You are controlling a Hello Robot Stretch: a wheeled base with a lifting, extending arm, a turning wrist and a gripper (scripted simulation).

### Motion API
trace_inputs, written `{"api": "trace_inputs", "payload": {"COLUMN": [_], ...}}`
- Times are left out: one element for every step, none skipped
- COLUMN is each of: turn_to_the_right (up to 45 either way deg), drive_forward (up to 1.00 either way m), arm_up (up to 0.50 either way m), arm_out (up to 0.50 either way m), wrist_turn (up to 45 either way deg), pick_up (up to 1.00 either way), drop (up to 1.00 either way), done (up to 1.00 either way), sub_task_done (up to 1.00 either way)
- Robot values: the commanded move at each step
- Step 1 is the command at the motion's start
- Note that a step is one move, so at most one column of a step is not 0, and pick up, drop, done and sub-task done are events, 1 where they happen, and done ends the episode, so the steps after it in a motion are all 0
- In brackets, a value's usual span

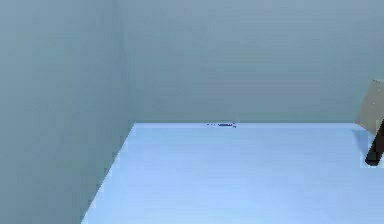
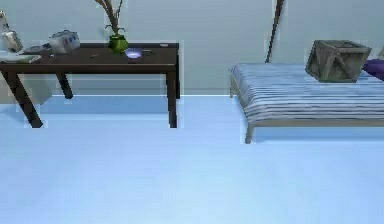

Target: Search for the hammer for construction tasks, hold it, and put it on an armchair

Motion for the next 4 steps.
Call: {"api": "trace_inputs", "payload": {"turn_to_the_right": [-45.0, -45.0, -42.0, -3.0], "drive_forward": [0.00, 0.00, 0.00, 0.00], "arm_up": [0.00, 0.00, 0.00, 0.00], "arm_out": [0.00, 0.00, 0.00, 0.00], "wrist_turn": [0.0, 0.0, 0.0, 0.0], "pick_up": [0.00, 0.00, 0.00, 0.00], "drop": [0.00, 0.00, 0.00, 0.00], "done": [0.00, 0.00, 0.00, 0.00], "sub_task_done": [0.00, 0.00, 0.00, 0.00]}}
